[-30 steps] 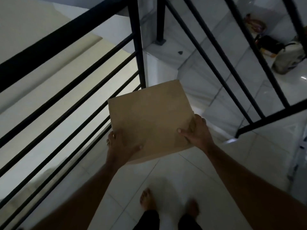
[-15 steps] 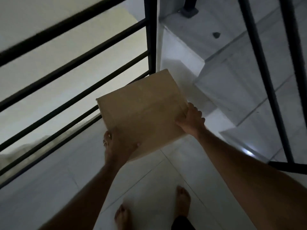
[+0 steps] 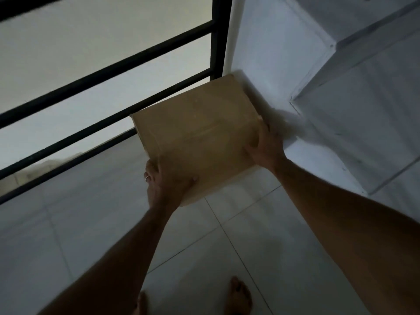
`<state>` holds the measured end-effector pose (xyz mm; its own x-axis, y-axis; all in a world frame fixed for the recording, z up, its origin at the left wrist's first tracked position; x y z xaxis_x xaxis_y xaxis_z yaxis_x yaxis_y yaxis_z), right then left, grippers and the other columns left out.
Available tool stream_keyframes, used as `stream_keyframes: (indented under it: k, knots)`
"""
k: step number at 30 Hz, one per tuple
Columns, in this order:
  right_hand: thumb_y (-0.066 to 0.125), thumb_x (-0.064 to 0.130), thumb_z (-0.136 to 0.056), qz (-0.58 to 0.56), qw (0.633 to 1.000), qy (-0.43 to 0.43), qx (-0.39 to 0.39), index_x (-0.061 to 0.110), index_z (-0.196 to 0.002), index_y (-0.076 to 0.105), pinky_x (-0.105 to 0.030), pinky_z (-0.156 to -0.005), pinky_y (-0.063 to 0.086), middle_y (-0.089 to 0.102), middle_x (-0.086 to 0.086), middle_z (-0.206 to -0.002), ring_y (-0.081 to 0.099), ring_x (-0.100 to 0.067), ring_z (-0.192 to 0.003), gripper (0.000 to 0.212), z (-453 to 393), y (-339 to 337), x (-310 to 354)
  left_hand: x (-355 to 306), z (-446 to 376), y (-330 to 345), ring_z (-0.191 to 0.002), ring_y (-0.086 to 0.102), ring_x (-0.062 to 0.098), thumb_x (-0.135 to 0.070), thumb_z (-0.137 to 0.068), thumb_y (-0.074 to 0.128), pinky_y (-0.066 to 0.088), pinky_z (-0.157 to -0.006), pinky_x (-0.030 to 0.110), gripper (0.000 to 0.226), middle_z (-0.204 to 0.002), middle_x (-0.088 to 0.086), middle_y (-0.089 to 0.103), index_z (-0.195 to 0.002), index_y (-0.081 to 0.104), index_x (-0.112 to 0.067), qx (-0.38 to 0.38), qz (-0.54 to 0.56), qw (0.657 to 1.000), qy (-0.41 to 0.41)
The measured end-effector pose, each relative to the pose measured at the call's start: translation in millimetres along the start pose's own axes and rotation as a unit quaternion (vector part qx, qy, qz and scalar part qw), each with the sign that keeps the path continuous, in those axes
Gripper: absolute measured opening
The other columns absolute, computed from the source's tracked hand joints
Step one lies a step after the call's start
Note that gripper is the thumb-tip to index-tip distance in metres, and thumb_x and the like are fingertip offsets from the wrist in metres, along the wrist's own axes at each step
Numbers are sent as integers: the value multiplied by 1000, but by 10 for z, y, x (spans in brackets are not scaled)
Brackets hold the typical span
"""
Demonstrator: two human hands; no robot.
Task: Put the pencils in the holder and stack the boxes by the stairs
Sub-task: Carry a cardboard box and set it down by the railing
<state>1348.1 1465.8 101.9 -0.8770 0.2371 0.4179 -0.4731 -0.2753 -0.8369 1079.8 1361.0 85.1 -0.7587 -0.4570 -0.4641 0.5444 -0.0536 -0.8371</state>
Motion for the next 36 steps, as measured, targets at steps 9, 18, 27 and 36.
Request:
stream_keyframes:
  k: [9, 18, 27, 36]
  knots:
    - [55, 36, -92, 60, 996, -52, -37, 12, -143, 31, -51, -110, 25, 23, -18, -151, 27, -40, -136, 61, -344, 107, 14, -86, -258, 181, -129, 30, 44, -67, -61, 77, 46, -86, 55, 94, -147, 20, 20, -126, 23, -26, -30, 5, 1000, 7]
    - [37, 32, -101, 128, 989, 5, -69, 9, -143, 33, -65, -111, 17, 0, -21, -160, 1, -44, -145, 48, -408, 187, -29, -261, -244, 323, -133, 27, 44, -70, -64, 72, 45, -94, 53, 96, -150, 21, 14, -129, 30, -14, -14, -12, 1000, 1]
    - [36, 32, -102, 145, 987, -42, -51, 3, -149, 21, -54, -117, 14, 14, -27, -157, 9, -44, -144, 57, -265, 229, 70, -384, -270, 373, -135, 26, 46, -73, -61, 73, 44, -97, 52, 113, -150, 25, 13, -140, 21, -11, 1, -23, 999, -22]
    - [38, 41, -100, 157, 977, -142, -23, 11, -153, 15, -49, -119, 12, 7, -24, -159, 8, -42, -146, 65, 331, 90, 641, -491, -129, -194, -143, 12, 44, -71, -69, 68, 22, -113, 58, 117, -158, 22, -1, -151, 3, -17, 23, -43, 997, 57]
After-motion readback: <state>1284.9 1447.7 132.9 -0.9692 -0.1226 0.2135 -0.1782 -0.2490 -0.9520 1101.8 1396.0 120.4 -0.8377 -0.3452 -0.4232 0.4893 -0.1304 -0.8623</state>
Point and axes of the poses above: each hand's wrist, its own z-axis away from the middle knuckle, its own y-axis out of the palm, x = y × z, the point moved 3 cm from there along -z, towards the middle knuckle
